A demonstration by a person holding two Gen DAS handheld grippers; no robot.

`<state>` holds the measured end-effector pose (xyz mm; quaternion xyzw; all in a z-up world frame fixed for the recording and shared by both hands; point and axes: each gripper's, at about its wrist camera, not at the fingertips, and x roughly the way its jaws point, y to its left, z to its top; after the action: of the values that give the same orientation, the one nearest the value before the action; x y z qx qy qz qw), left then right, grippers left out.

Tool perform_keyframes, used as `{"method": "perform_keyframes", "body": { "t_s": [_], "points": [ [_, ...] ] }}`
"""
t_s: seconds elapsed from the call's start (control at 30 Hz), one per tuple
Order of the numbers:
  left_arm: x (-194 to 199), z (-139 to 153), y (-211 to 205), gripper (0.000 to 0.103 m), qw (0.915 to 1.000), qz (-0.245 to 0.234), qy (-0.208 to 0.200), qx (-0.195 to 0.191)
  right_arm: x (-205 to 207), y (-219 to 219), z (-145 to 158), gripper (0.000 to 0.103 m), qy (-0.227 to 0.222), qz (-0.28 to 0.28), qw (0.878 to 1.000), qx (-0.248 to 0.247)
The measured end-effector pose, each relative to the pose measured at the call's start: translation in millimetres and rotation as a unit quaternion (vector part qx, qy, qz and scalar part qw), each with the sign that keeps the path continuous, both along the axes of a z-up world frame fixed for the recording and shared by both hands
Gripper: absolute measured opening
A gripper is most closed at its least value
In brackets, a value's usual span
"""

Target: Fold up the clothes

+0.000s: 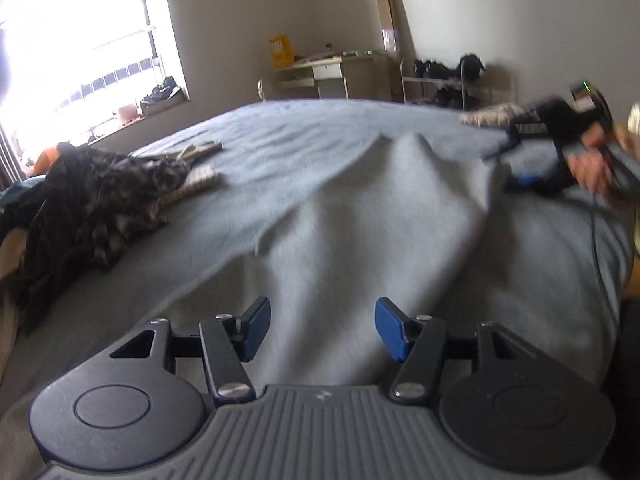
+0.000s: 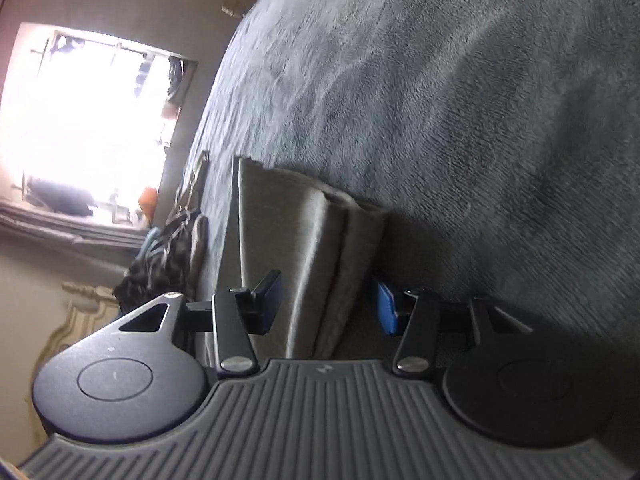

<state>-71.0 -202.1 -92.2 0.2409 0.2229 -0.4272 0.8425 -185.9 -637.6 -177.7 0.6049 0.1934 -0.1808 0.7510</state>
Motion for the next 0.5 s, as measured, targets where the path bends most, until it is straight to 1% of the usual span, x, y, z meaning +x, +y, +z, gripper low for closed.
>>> {"method": "perform_keyframes", "body": {
  "t_s": [0.07,0.1,0.13,0.2,0.27,0.37,0.43,0.5],
  "points": [
    [-6.0,-11.1,9.0,0.059,0.9998,0.006,-0.006,0.018,6.3,-1.3,-1.5,0.046,-0.005,-0.004,1.000,0.001],
    [-9.7,-15.2,13.5,0.059,0.9996,0.008,-0.010,0.026,9.4,-2.1,-2.6,0.043,-0.008,-0.003,1.000,-0.001],
    [-14.0,-17.9,17.8,0.059,0.9993,0.010,-0.016,0.031,12.4,-2.3,-3.1,0.029,-0.009,-0.001,1.000,-0.006],
    [-22.5,-22.2,24.9,0.059,0.9988,0.007,-0.027,0.039,16.0,-1.3,-2.8,0.006,-0.006,0.004,1.000,-0.022],
    [-28.4,-25.0,26.3,0.059,0.9979,0.004,-0.043,0.047,10.5,-0.1,1.9,0.005,-0.021,0.002,0.999,-0.034],
    [-33.3,-30.1,19.4,0.059,0.9957,0.000,-0.070,0.062,-4.6,6.4,25.0,0.005,-0.052,-0.003,0.997,-0.062],
    [-34.7,-34.2,12.4,0.059,0.9940,-0.007,-0.084,0.069,-12.1,13.1,41.6,0.005,-0.063,-0.009,0.995,-0.083],
    [-35.5,-39.7,4.2,0.059,0.9922,-0.014,-0.098,0.076,-15.5,13.6,47.7,0.005,-0.067,-0.014,0.994,-0.085]
  ]
}}
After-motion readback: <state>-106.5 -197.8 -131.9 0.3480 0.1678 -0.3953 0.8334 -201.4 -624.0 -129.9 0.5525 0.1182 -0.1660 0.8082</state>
